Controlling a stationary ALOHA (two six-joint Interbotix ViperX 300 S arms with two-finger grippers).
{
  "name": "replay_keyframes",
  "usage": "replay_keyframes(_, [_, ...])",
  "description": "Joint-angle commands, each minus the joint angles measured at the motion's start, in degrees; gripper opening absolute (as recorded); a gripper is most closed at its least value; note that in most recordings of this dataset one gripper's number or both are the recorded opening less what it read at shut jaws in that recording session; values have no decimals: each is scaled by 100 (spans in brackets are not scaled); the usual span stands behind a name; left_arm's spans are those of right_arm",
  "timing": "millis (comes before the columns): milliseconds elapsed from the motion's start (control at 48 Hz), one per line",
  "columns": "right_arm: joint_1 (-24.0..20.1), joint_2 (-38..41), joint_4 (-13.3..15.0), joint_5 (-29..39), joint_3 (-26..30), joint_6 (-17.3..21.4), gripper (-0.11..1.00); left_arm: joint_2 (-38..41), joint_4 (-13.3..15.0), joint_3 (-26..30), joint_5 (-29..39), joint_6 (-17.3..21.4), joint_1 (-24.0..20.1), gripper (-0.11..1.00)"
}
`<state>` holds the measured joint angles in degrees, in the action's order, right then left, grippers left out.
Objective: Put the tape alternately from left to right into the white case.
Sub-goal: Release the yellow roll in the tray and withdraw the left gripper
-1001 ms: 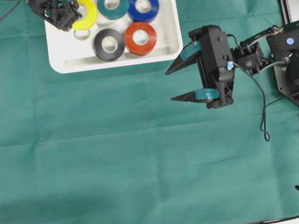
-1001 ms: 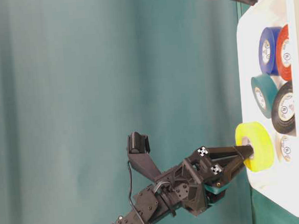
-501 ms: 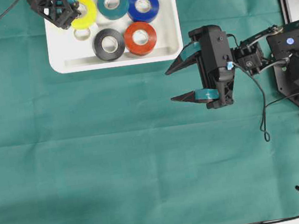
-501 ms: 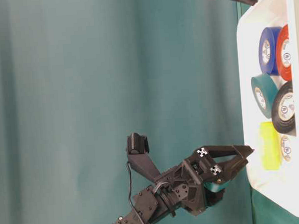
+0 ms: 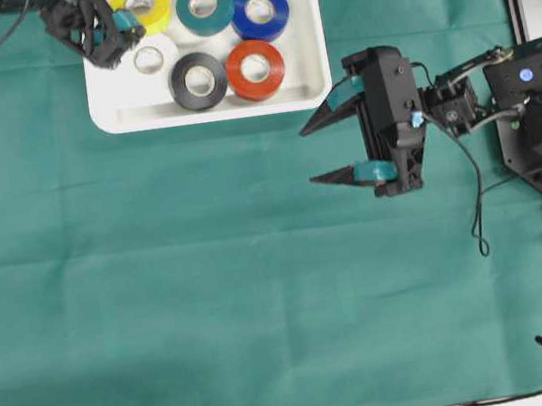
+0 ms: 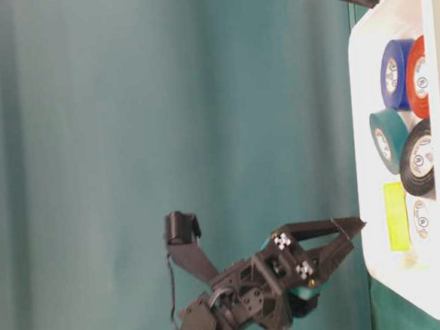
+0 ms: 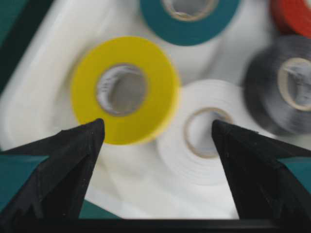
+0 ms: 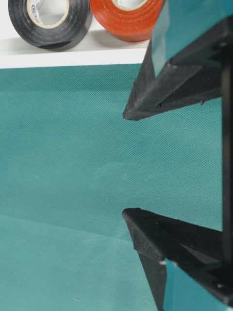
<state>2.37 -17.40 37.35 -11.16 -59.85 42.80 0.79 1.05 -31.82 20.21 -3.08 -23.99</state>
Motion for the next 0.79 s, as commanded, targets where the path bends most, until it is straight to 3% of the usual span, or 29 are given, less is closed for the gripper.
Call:
replay_keyframes(0, [-18, -79, -18, -53, 97, 9, 68, -308, 18, -62, -123, 0, 281, 58])
replay_keyframes(459, [-18, 53, -18, -229, 185, 9, 68, -835, 18, -721, -791, -9, 1828, 57])
replay_keyframes(772, [-18, 185, -18, -237, 255, 9, 68, -932, 18, -1028, -1239, -9, 2373, 57])
